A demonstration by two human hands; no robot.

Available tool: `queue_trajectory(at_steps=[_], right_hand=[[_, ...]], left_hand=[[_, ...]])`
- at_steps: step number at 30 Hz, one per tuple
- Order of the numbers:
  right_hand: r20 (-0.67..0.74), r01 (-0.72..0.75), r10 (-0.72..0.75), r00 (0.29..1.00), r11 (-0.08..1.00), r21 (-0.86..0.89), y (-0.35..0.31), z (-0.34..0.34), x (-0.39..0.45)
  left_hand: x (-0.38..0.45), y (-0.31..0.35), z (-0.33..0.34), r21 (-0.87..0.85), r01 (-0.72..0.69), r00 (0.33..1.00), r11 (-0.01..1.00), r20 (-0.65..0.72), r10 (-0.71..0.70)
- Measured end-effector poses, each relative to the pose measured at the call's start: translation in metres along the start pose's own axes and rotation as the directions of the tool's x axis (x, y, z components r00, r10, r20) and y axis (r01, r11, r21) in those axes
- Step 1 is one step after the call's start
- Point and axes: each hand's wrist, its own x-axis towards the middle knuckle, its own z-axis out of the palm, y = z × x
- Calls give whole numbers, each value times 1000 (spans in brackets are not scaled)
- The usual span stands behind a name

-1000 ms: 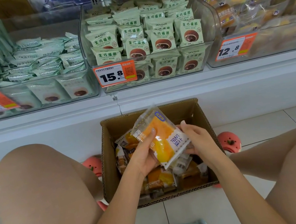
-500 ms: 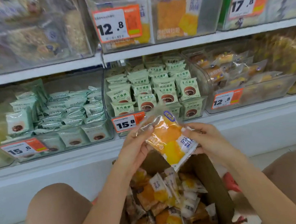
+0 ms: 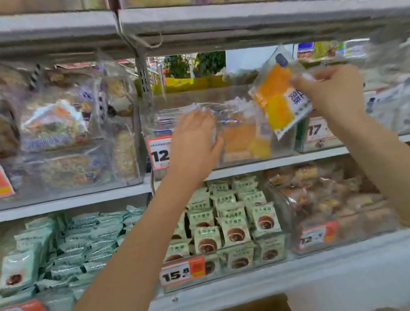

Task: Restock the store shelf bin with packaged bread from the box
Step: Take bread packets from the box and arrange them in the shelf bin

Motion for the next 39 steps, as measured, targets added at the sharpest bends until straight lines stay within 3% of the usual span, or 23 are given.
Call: queue_trajectory(at_steps=[3, 5, 9, 14, 23, 30, 36, 38, 39], right_hand=[[-23, 115, -122, 992, 973, -198, -6, 17, 30], [-5, 145, -153, 988, 946, -290, -10, 32, 44], [53, 199, -195, 979, 884, -423, -16, 62, 71], [63, 240, -245, 968, 812, -531, -19, 89, 102], [218, 252, -135, 967, 658, -710, 35, 138, 119], [378, 407, -205, 903, 688, -601, 36, 133, 138], [608, 433, -95, 788, 789, -437, 33, 113, 149], [637, 416, -101, 765, 832, -367, 35, 111, 149], [633, 410, -119, 765, 847, -337, 37, 111, 149]], left_hand=[[24, -2, 24, 198, 15, 994, 980, 107, -37], [24, -3, 36, 254, 31, 999, 967, 18, -37], [21, -8, 49, 227, 15, 980, 974, -198, 31], [21, -10, 52, 207, -21, 966, 978, -247, 73], [22, -14, 64, 219, -39, 930, 975, -349, 115], [21, -15, 67, 216, -52, 907, 975, -399, 136], [35, -7, 45, 100, -27, 902, 995, -426, 68], [56, 5, 28, 97, -21, 930, 995, -365, 55], [72, 12, 23, 99, -30, 965, 995, -258, 54]])
